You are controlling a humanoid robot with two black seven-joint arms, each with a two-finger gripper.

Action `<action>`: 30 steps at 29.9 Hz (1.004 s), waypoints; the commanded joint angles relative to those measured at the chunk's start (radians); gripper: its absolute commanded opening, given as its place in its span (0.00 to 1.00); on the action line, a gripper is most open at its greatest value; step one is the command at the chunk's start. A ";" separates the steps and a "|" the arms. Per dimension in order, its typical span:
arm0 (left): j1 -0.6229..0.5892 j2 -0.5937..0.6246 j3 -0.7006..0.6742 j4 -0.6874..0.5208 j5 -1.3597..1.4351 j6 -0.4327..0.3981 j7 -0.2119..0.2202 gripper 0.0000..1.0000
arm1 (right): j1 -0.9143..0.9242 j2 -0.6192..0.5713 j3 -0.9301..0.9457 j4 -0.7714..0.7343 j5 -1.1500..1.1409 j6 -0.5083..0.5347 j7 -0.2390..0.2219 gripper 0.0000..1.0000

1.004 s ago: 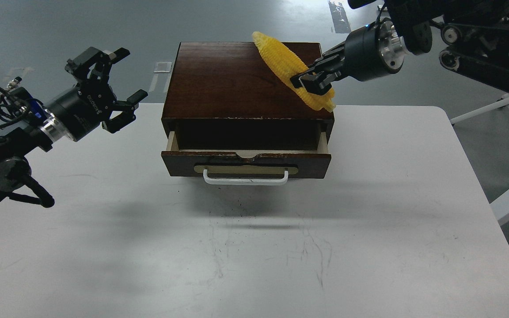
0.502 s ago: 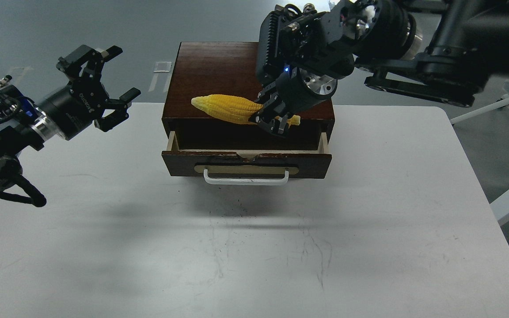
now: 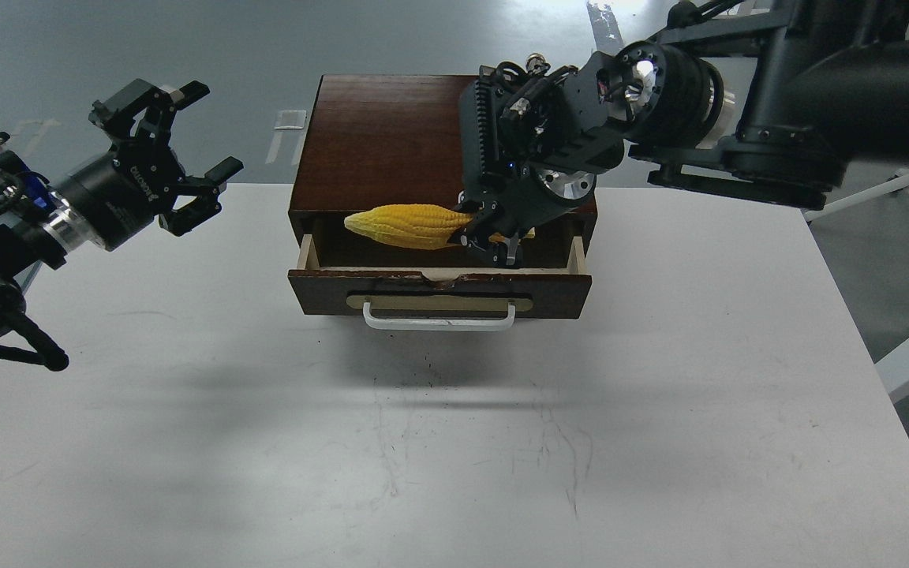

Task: Put corn in drawer with both arms
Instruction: 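Lower the corn into the open drawer and open the right gripper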

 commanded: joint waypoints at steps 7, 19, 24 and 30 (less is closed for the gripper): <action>0.000 0.000 -0.002 0.000 0.000 0.001 0.000 0.99 | -0.036 0.006 -0.002 -0.013 0.001 -0.005 0.000 0.35; 0.000 0.000 -0.005 0.000 0.000 -0.001 0.000 0.99 | -0.042 0.008 0.001 -0.015 0.004 -0.007 0.000 0.58; 0.000 0.000 -0.005 0.000 0.000 -0.001 0.000 0.99 | -0.042 0.008 0.002 -0.015 0.004 -0.007 0.000 0.60; 0.000 0.000 -0.005 0.000 0.000 -0.001 0.000 0.99 | -0.029 -0.009 0.013 -0.013 0.015 -0.010 0.000 0.63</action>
